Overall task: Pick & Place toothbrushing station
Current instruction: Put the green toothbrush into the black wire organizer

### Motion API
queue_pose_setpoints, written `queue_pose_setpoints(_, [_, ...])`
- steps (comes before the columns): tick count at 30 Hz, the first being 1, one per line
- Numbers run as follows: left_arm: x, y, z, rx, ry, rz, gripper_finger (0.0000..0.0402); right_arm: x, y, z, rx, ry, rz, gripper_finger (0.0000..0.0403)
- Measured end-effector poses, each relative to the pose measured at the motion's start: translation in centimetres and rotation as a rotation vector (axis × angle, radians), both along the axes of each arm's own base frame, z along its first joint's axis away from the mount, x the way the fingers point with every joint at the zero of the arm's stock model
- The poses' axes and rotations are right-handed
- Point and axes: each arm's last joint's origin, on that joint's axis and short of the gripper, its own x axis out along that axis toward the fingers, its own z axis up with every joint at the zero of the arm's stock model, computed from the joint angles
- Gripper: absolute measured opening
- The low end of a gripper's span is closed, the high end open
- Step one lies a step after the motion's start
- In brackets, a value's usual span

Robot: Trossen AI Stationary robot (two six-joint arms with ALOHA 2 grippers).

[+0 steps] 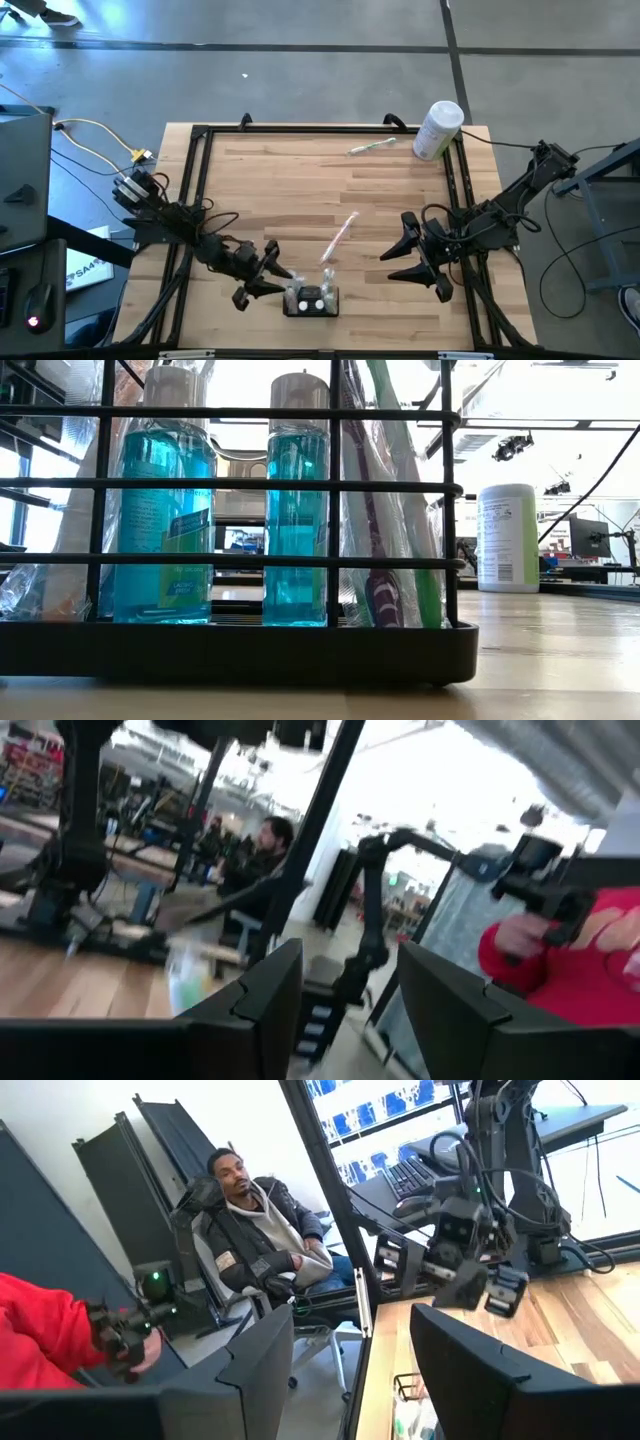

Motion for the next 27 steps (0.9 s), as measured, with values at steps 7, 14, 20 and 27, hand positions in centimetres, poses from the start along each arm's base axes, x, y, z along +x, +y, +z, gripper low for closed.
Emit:
queue_pose_setpoints(7, [-1.3, 0.9, 3.4, -0.089, -0.11, -0.004, 0.0165, 0.0, 0.0, 0.0, -0.032, -0.01, -0.011, 0.0195])
queue_pose_setpoints(14, [-2.7, 2.7, 6.7, -0.049, -0.261, 0.095, 0.0165, -0.1, -2.2, -0.1, -0.02, 0.061, -0.1, 0.0195])
queue_pose_setpoints(20, [-3.9, 5.2, 9.4, -0.081, -0.296, 0.154, 0.0165, 0.5, -4.6, -0.2, -0.119, 0.07, -0.201, 0.0195])
queue_pose_setpoints(27, [-5.4, 7.3, 10.4, -0.046, -0.124, 0.163, 0.0165, 1.5, -8.5, 0.9, -0.022, 0.159, -0.322, 0.0195])
